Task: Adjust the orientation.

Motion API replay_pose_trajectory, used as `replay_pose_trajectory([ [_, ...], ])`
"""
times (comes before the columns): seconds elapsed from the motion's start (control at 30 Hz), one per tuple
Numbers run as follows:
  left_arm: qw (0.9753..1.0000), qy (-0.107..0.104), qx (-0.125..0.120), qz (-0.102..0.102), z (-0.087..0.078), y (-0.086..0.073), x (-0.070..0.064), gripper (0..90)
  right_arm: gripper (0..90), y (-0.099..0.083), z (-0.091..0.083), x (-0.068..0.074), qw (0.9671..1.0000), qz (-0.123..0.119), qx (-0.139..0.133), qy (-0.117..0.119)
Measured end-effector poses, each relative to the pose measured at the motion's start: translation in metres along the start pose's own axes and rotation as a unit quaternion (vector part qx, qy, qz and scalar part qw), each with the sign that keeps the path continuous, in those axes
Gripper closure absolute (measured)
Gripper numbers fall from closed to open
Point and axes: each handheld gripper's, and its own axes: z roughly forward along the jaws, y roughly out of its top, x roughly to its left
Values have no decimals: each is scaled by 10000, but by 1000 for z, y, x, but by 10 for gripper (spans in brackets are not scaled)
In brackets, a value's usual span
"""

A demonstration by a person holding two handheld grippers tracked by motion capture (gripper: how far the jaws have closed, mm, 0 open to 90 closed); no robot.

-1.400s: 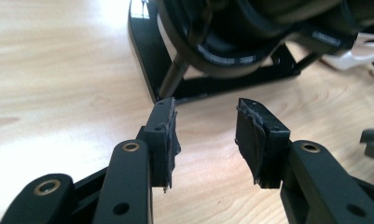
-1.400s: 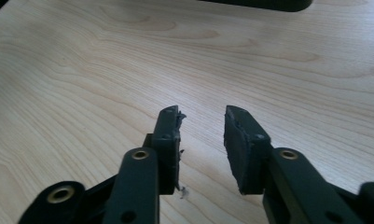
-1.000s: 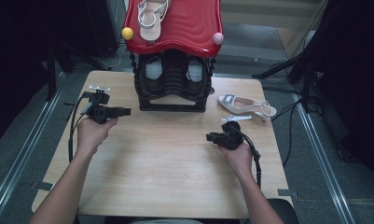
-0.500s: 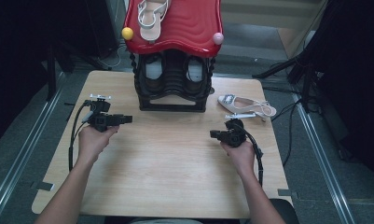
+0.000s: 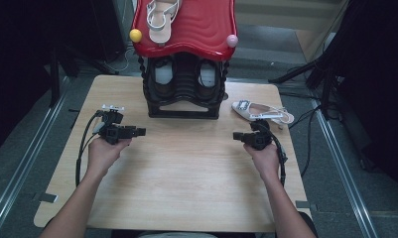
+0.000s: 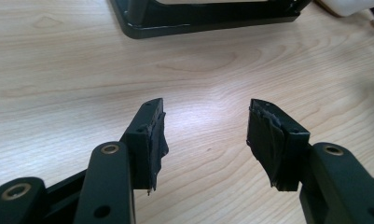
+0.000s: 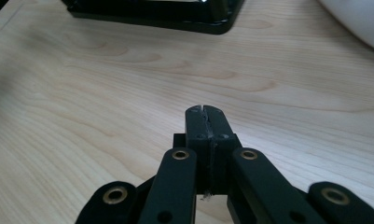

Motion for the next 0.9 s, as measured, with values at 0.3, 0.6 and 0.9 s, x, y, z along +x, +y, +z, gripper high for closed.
replay_pose_trajectory([
  [0.3,9999,-48,90,94,4,-4,-2,468,900,20,-15,-24,9995,170,-83,-241],
  [0.6,9998,-117,109,77,8,-8,-6,467,900,40,-24,-41,9985,229,-164,-478],
  [0.9,9997,-98,159,160,11,-8,-7,468,900,60,-30,-60,9971,234,-171,-706],
])
